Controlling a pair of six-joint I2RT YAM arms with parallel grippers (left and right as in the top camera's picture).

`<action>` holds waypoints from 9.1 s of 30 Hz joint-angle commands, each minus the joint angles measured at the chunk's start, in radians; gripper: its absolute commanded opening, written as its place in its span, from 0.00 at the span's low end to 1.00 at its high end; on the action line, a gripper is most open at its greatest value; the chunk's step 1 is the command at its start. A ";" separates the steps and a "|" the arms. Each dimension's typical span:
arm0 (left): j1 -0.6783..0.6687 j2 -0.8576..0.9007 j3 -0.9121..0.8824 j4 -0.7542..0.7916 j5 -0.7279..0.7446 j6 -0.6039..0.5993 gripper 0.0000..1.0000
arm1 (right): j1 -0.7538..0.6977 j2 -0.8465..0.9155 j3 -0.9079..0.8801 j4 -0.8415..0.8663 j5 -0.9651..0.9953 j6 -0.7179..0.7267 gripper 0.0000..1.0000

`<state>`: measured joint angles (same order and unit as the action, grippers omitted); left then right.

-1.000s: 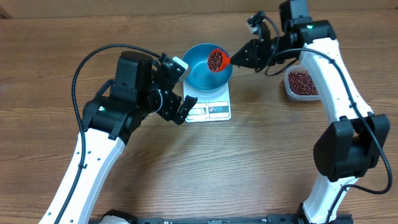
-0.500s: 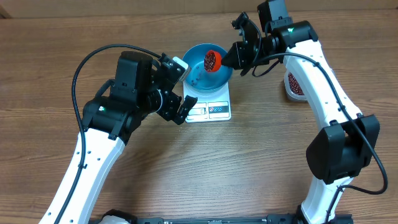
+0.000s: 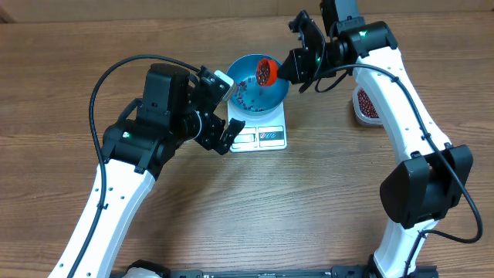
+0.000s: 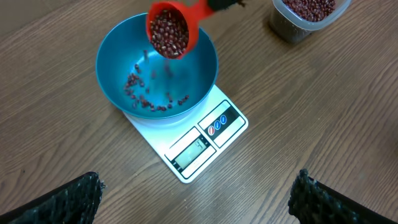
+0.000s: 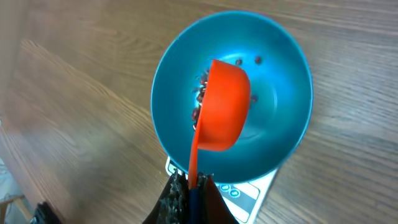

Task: Scoop item into bowl and weigh 150g on scale
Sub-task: 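Tilt the scoop with right gripper to pour beans into the bowl, then tip the scoop further over the bowl to empty remaining beans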

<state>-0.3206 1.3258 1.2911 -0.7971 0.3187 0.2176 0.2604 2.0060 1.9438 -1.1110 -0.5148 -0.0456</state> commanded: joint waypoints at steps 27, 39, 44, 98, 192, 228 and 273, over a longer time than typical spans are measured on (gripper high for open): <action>-0.001 -0.011 0.013 0.000 0.014 0.022 1.00 | 0.029 -0.006 0.031 -0.027 0.043 -0.030 0.04; 0.000 -0.011 0.013 0.000 0.014 0.022 1.00 | 0.031 -0.007 0.031 -0.056 -0.001 -0.082 0.04; 0.000 -0.011 0.013 0.000 0.014 0.022 1.00 | 0.036 -0.007 0.031 -0.049 0.024 -0.084 0.04; 0.000 -0.011 0.013 0.000 0.014 0.022 1.00 | 0.027 -0.008 0.031 -0.024 0.070 -0.022 0.04; 0.000 -0.011 0.013 0.000 0.014 0.022 1.00 | 0.134 -0.067 0.035 0.007 0.386 -0.120 0.04; 0.000 -0.011 0.013 0.000 0.014 0.022 1.00 | 0.273 -0.067 0.035 0.011 0.662 -0.120 0.04; -0.001 -0.011 0.013 0.000 0.014 0.022 1.00 | 0.275 -0.067 0.035 -0.024 0.576 -0.159 0.04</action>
<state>-0.3206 1.3258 1.2911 -0.7971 0.3191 0.2176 0.5373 1.9869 1.9450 -1.1313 0.1078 -0.1722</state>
